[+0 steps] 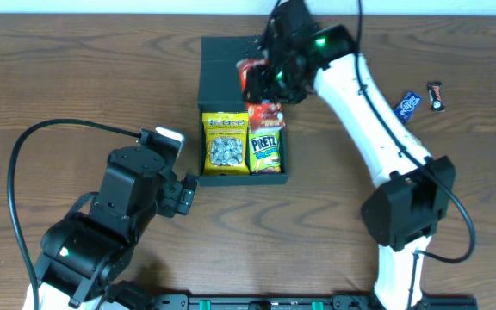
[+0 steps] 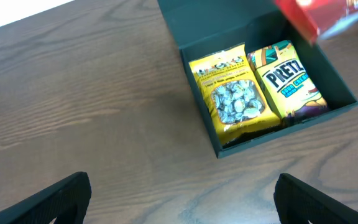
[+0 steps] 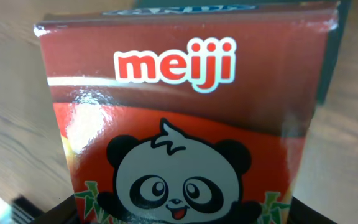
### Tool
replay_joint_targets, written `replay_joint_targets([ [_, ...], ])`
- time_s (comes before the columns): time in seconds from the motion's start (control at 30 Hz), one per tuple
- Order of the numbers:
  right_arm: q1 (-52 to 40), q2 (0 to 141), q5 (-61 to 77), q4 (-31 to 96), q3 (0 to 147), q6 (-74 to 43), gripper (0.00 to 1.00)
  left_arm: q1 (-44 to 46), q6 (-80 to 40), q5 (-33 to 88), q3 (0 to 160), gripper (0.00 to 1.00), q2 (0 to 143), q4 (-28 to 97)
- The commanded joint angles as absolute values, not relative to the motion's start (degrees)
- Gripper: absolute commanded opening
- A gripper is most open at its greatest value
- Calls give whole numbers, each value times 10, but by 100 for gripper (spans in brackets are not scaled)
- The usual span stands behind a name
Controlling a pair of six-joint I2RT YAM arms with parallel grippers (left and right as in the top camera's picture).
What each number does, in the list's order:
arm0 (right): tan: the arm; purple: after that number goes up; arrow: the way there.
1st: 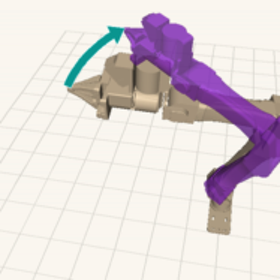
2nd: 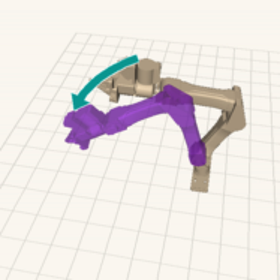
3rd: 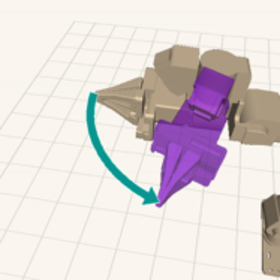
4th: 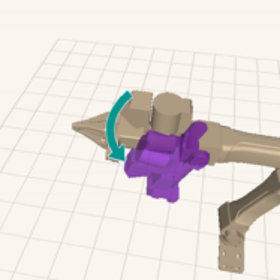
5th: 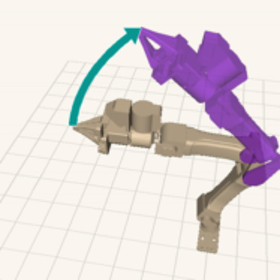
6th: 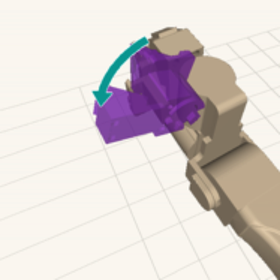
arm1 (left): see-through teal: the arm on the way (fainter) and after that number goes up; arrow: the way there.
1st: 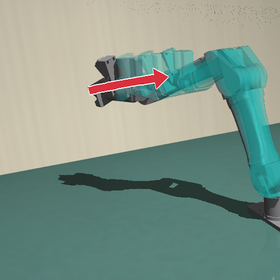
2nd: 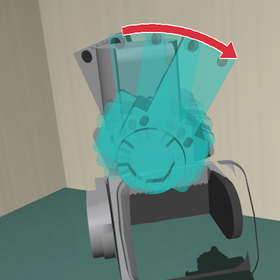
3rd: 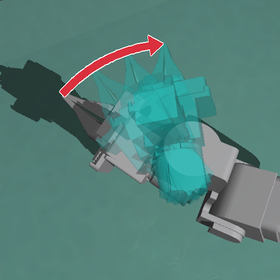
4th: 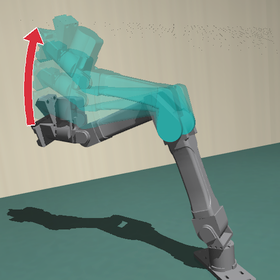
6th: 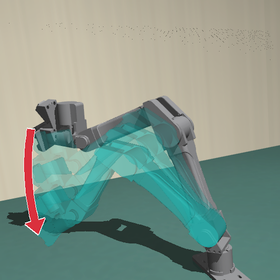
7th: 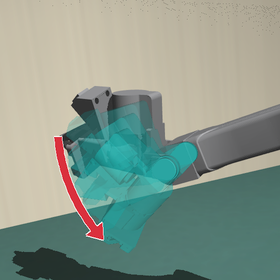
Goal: Pack container
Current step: 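Carry the Hello Panda box with the right gripper into the black box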
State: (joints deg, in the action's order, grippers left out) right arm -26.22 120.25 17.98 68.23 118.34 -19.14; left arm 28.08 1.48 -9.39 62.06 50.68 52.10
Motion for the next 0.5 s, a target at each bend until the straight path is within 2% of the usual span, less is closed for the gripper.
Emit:
replay_joint_targets([
  [0.0,-281,1224,118,704,1187,-208,63,281,11,-94,625,95,505,521],
  [0.47,-301,1253,62,724,1101,-274,59,281,11,-94,625,95,505,521],
])
